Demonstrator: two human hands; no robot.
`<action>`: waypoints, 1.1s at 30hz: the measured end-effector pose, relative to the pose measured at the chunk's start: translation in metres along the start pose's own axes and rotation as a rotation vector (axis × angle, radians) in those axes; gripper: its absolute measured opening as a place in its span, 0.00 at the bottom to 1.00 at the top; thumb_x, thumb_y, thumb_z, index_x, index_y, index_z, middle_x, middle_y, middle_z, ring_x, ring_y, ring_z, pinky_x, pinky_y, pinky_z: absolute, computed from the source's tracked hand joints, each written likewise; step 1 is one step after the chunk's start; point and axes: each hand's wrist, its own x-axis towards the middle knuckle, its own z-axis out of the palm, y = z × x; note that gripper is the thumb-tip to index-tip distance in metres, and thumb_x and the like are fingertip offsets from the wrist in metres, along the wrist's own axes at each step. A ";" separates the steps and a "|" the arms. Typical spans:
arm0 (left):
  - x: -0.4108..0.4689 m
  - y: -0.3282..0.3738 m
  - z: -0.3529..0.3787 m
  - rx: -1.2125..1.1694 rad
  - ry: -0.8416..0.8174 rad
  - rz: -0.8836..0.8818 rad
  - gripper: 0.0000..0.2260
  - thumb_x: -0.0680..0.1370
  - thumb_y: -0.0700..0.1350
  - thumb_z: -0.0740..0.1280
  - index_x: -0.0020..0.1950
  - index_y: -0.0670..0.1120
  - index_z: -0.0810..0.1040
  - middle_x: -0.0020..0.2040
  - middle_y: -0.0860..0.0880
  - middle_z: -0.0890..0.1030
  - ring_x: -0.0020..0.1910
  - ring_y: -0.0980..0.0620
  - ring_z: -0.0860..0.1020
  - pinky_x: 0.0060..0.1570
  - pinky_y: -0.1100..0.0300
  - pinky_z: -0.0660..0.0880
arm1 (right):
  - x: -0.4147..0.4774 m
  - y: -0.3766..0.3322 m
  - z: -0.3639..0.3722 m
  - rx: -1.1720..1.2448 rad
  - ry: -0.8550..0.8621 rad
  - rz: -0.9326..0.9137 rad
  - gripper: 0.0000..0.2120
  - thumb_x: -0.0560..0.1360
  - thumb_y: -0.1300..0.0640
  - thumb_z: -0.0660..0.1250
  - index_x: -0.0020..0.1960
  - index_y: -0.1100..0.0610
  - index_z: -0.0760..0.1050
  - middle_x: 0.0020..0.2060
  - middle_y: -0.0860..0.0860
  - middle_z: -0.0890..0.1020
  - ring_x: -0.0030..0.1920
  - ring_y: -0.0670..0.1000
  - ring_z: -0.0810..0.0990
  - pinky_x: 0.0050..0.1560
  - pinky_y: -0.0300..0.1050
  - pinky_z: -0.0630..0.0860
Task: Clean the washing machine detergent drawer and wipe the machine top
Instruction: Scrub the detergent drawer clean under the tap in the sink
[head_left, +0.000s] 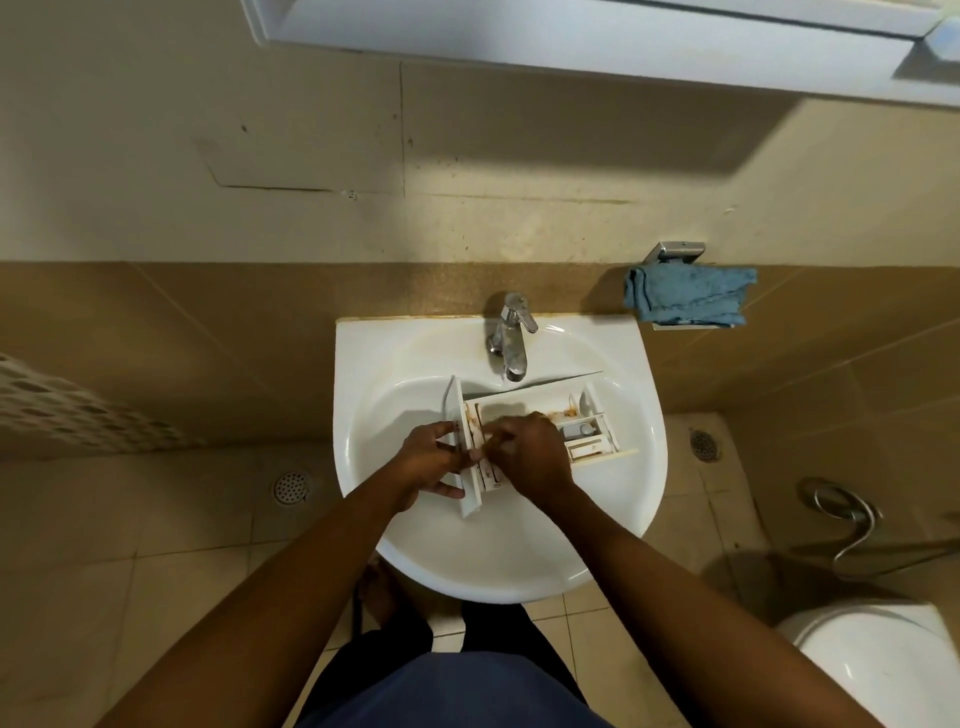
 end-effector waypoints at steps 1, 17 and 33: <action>0.000 0.000 0.000 0.002 -0.002 -0.003 0.31 0.73 0.39 0.79 0.75 0.47 0.73 0.56 0.42 0.86 0.56 0.43 0.85 0.45 0.42 0.85 | 0.008 -0.007 0.004 0.056 0.031 0.067 0.05 0.74 0.56 0.74 0.48 0.53 0.87 0.44 0.49 0.88 0.43 0.51 0.84 0.48 0.47 0.81; 0.002 0.002 -0.001 0.028 0.000 -0.016 0.32 0.74 0.38 0.78 0.76 0.45 0.72 0.55 0.42 0.86 0.52 0.44 0.86 0.40 0.48 0.85 | 0.042 -0.008 0.025 0.030 0.182 0.351 0.07 0.76 0.49 0.72 0.47 0.51 0.86 0.41 0.47 0.87 0.41 0.49 0.84 0.42 0.43 0.78; 0.001 0.001 -0.001 0.006 -0.008 -0.012 0.33 0.73 0.38 0.79 0.76 0.45 0.72 0.54 0.42 0.86 0.52 0.45 0.86 0.41 0.46 0.85 | 0.044 -0.003 0.020 -0.134 0.022 0.426 0.13 0.78 0.41 0.67 0.48 0.49 0.84 0.44 0.47 0.86 0.49 0.53 0.83 0.56 0.52 0.70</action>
